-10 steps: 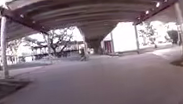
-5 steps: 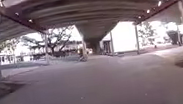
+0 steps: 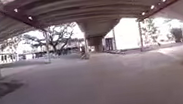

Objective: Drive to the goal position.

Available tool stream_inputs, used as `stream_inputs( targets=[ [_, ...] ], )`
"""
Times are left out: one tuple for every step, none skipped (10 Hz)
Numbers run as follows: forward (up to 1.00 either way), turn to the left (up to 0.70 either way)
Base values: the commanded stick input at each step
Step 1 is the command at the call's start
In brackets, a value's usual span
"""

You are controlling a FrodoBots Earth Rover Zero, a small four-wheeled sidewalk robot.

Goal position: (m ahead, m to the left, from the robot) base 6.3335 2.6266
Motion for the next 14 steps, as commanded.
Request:
stream_inputs(
  targets=[
    [0.70, 0.00],
    [0.70, 0.00],
    [0.70, 0.00],
    [0.70, 0.00],
    [0.70, 0.00],
    [0.70, 0.00],
    [0.70, 0.00],
    [0.70, 0.00],
    [0.70, 0.00],
    [0.70, 0.00],
    [0.70, 0.00],
    [0.70, 0.00],
    [0.70, 0.00],
    [0.70, 0.00]
  ],
)
